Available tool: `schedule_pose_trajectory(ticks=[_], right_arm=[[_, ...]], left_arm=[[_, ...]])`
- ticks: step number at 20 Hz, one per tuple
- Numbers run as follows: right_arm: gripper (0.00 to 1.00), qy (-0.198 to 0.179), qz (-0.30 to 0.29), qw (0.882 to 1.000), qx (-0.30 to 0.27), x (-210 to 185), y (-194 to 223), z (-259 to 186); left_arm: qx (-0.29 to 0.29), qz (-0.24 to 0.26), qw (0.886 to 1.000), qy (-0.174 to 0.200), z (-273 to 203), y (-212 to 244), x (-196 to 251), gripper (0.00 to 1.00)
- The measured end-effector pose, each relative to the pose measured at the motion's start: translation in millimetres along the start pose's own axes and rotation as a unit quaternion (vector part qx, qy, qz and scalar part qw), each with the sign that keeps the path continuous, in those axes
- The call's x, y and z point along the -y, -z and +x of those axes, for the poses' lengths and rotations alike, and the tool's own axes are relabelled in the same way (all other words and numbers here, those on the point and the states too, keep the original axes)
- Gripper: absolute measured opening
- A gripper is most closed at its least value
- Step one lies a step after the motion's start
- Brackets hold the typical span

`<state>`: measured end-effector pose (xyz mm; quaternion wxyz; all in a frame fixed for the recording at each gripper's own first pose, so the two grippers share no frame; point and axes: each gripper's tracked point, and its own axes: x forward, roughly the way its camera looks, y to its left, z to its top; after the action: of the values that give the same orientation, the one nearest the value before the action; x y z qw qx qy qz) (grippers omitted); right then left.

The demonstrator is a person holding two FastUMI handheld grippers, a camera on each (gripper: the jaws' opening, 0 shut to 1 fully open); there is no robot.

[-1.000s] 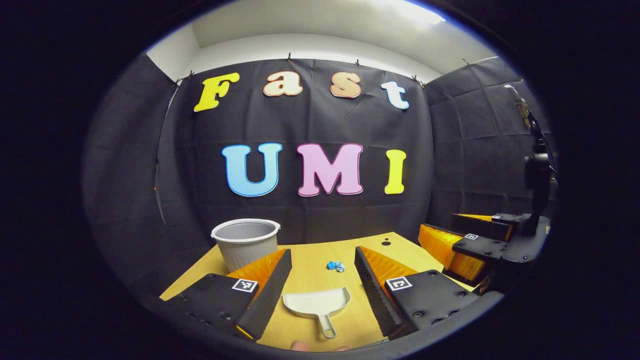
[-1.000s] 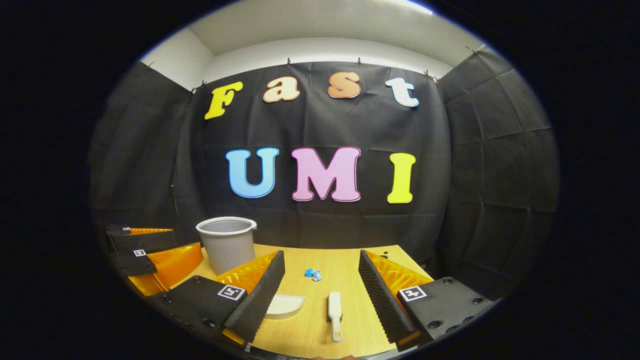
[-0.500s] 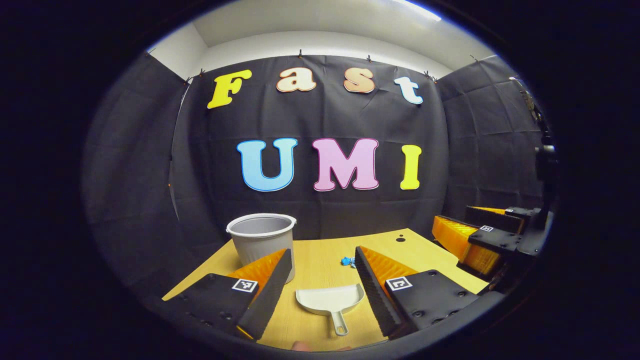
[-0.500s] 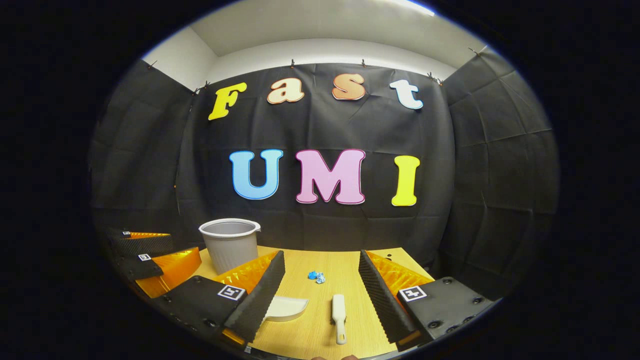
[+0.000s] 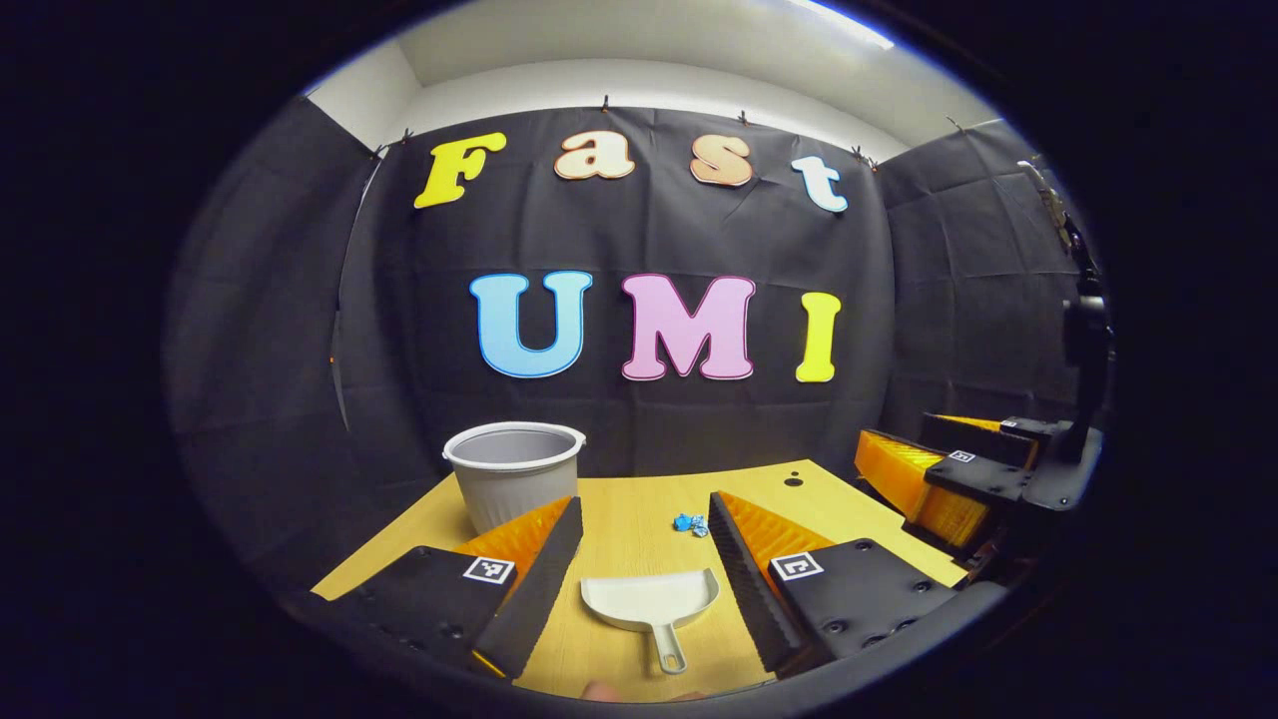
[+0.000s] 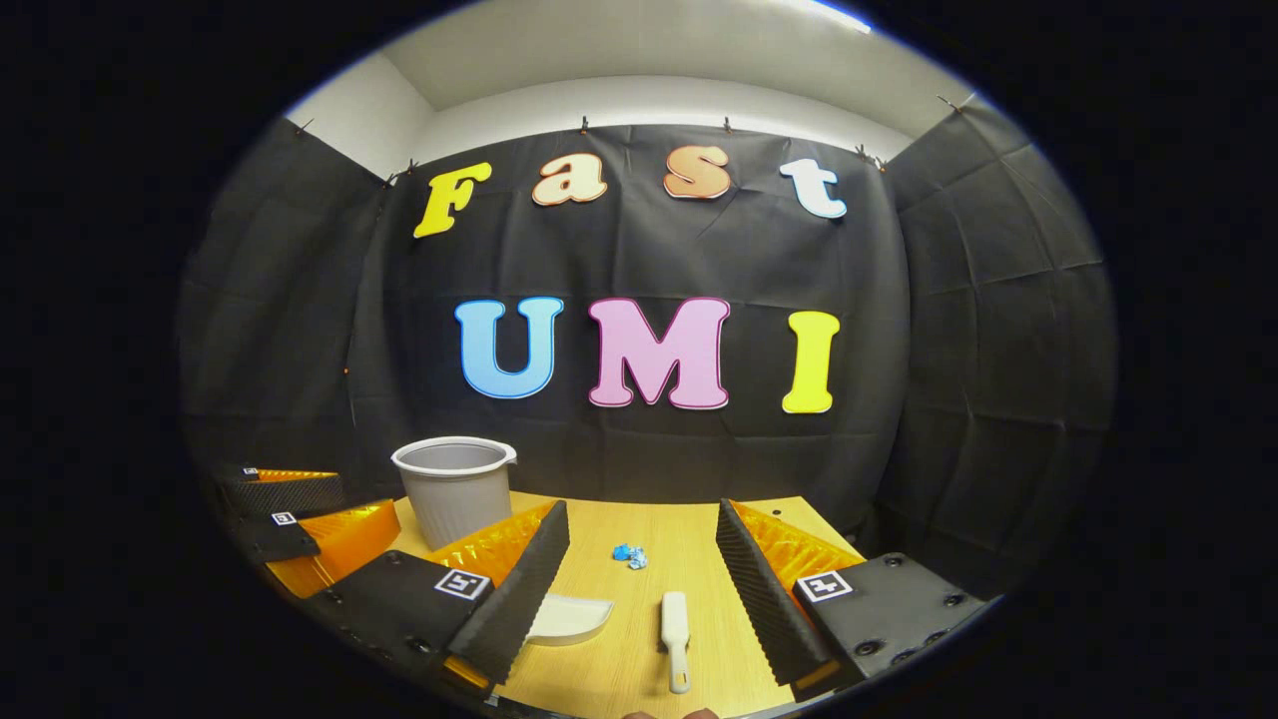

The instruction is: Pick up the small broom and dustpan from the desktop, sweep the trash into the dustpan with the broom, and then empty the trash into the garbage bin.

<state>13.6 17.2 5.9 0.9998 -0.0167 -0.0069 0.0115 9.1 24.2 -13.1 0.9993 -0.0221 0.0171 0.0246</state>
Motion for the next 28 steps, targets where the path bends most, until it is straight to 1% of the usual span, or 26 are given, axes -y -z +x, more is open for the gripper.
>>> schedule_pose_trajectory(ticks=[4, 5, 6, 7, 8, 9, 10, 12, 15, 18, 21, 22, 23, 24, 25, 26, 27, 28], right_arm=[[0.95, 0.002, -0.002, 1.000, 0.005, 3, -7, 3], [0.93, 0.002, -0.003, 1.000, 0.007, 4, -9, 5], [0.95, 0.001, -0.004, 1.000, 0.009, 5, -10, 7], [0.95, -0.001, -0.004, 1.000, 0.003, 5, -8, 9], [0.93, -0.003, -0.004, 1.000, 0.002, 5, -6, 11], [0.93, 0.001, -0.005, 1.000, 0.004, 7, -7, 14], [0.95, 0.003, 0.000, 1.000, -0.001, 9, -5, 18], [0.95, -0.009, 0.009, 1.000, -0.013, 6, 2, 22], [0.95, -0.010, -0.003, 1.000, -0.021, 14, 8, 32], [0.95, -0.016, 0.005, 0.999, -0.029, 15, 14, 43], [0.95, -0.023, 0.003, 0.999, -0.037, 19, 19, 54], [0.93, -0.023, 0.004, 0.999, -0.037, 22, 19, 57], [0.93, -0.022, 0.005, 0.999, -0.036, 25, 19, 61], [0.93, -0.023, 0.004, 0.999, -0.037, 28, 21, 64], [0.95, -0.024, 0.003, 0.999, -0.038, 30, 23, 67], [0.93, -0.026, 0.001, 0.999, -0.041, 34, 26, 70], [0.95, -0.026, 0.002, 0.999, -0.044, 38, 29, 73], [0.93, -0.027, 0.004, 0.998, -0.048, 42, 33, 76]], left_arm=[[0.006, -0.009, 1.000, -0.003, 4, -3, -1, 0.76], [0.005, -0.010, 1.000, -0.004, 6, -2, 0, 0.76], [0.000, -0.011, 1.000, -0.008, 8, -2, -1, 0.76], [-0.006, -0.012, 1.000, -0.011, 9, 1, -1, 0.76], [-0.005, -0.014, 1.000, -0.008, 9, 0, 0, 0.76], [-0.004, -0.017, 1.000, -0.002, 11, 0, 3, 0.76], [-0.010, -0.018, 1.000, 0.002, 13, 4, 4, 0.76], [-0.031, -0.032, 0.999, -0.003, 20, 17, 2, 0.76], [-0.057, -0.068, 0.996, 0.002, 31, 30, 6, 0.76], [-0.091, -0.060, 0.994, -0.010, 44, 52, 5, 0.76], [-0.135, -0.049, 0.990, -0.010, 59, 81, 9, 0.76], [-0.156, -0.045, 0.987, -0.007, 62, 93, 12, 0.76], [-0.180, -0.047, 0.982, -0.005, 65, 107, 13, 0.76], [-0.202, -0.056, 0.978, -0.004, 68, 119, 16, 0.76], [-0.230, -0.072, 0.971, -0.004, 69, 132, 18, 0.77], [-0.271, -0.092, 0.958, -0.003, 68, 148, 23, 0.77], [-0.305, -0.111, 0.946, -0.006, 65, 161, 29, 0.77], [-0.332, -0.123, 0.935, -0.007, 66, 175, 30, 0.78]])
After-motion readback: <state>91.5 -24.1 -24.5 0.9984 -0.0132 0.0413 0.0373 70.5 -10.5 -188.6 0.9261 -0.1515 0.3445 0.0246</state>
